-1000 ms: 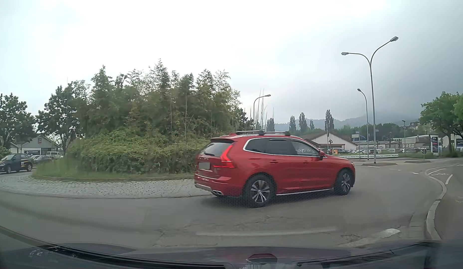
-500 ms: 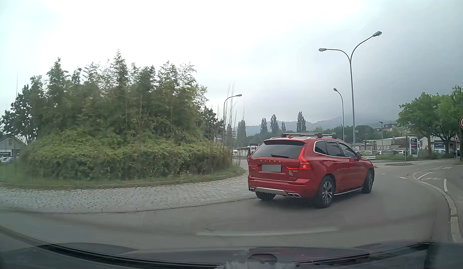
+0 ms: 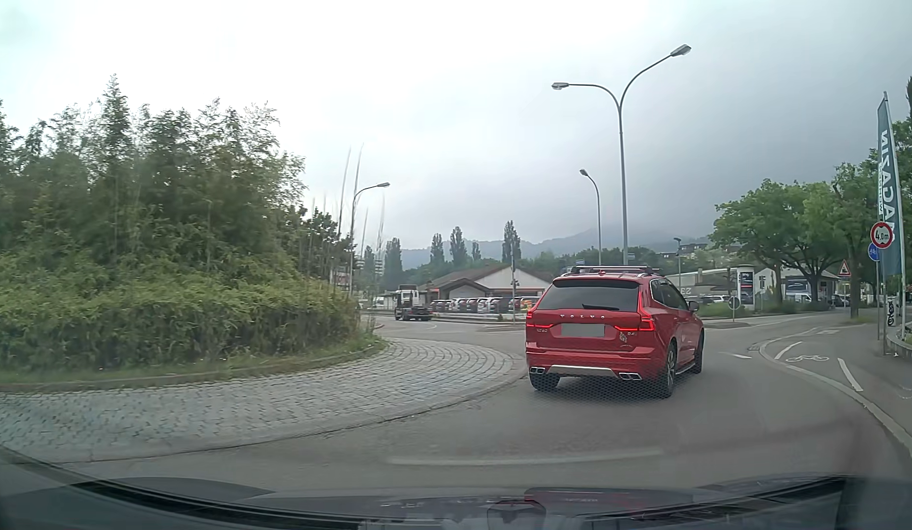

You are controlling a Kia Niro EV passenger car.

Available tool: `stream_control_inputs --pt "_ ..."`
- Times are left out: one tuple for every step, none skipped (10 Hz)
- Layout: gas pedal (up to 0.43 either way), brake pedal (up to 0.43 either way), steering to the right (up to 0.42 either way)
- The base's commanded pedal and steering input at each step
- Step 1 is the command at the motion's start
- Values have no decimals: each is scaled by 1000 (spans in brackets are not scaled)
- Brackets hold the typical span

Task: Follow the waypoints while adhering to traffic rules and regulations

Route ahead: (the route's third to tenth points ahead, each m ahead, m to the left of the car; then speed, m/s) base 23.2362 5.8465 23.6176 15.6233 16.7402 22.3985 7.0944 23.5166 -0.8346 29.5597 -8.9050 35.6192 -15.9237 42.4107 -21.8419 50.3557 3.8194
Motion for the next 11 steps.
stream_control_inputs --pt "47 0 337" --pt "47 0 324" --pt "47 0 308" --pt "47 0 295" --pt "47 0 282" --pt "47 0 264" --pt "59 0 247" --pt "59 0 232" --pt "59 0 214" --pt "59 0 202" --pt "59 0 196"
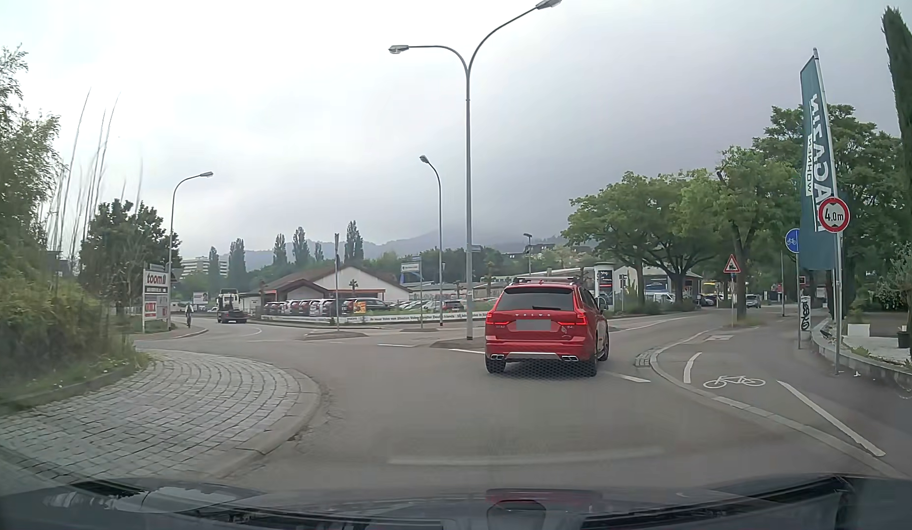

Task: Follow the waypoints while adhering to traffic rules and regulations

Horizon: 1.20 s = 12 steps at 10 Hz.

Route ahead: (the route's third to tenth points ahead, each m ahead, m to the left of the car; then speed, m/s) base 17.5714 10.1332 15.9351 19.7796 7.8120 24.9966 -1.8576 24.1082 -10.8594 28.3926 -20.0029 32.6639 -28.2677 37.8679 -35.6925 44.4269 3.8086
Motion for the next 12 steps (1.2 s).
stream_control_inputs --pt "59 0 187" --pt "59 0 176" --pt "59 0 166" --pt "59 0 150" --pt "59 0 134" --pt "59 0 114" --pt "59 0 86" --pt "59 0 54" --pt "67 0 10" --pt "87 0 -26" --pt "98 0 -59" --pt "98 0 -90"
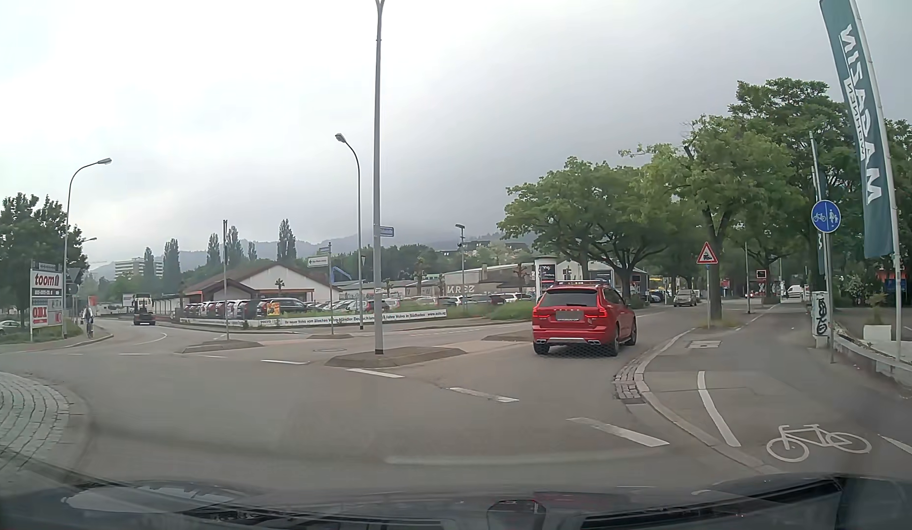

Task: Follow the waypoints while adhering to traffic rules and regulations

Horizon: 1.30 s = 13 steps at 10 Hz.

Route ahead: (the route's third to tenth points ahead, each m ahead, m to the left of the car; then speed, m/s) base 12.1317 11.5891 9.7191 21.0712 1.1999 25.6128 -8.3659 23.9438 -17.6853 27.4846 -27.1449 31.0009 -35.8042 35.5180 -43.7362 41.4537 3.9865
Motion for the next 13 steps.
stream_control_inputs --pt "98 0 -113" --pt "98 0 -133" --pt "110 0 -153" --pt "110 0 -173" --pt "118 0 -187" --pt "118 0 -205" --pt "118 0 -222" --pt "118 0 -239" --pt "118 0 -261" --pt "118 0 -285" --pt "118 0 -305" --pt "118 0 -327" --pt "118 0 -344"
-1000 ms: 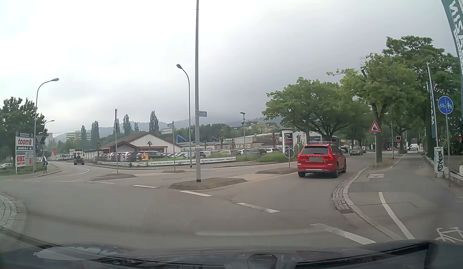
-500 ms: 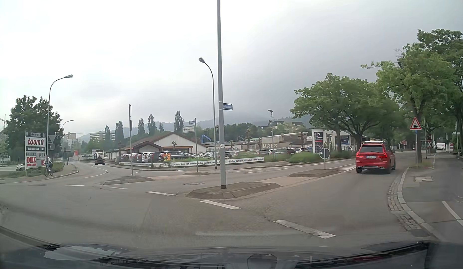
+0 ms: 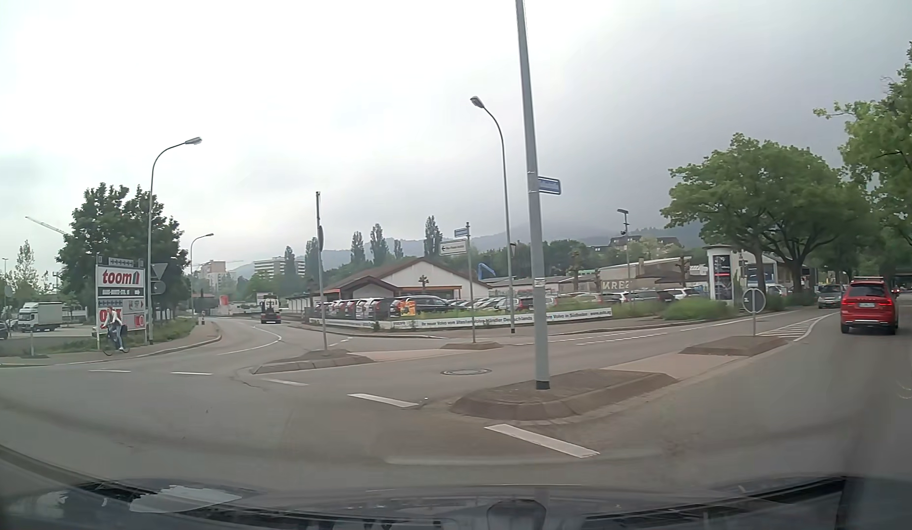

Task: Follow the waypoints while adhering to traffic rules and regulations

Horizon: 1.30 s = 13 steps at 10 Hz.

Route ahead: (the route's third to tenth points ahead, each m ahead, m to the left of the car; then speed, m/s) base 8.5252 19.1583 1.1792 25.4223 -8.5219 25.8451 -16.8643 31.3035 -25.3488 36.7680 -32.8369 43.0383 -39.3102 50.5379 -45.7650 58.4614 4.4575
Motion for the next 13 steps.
stream_control_inputs --pt "118 0 -357" --pt "118 0 -369" --pt "118 0 -384" --pt "118 0 -399" --pt "118 0 -407" --pt "118 0 -412" --pt "118 0 -412" --pt "118 0 -412" --pt "118 0 -413" --pt "118 0 -411" --pt "118 0 -410" --pt "118 0 -404" --pt "118 0 -398"
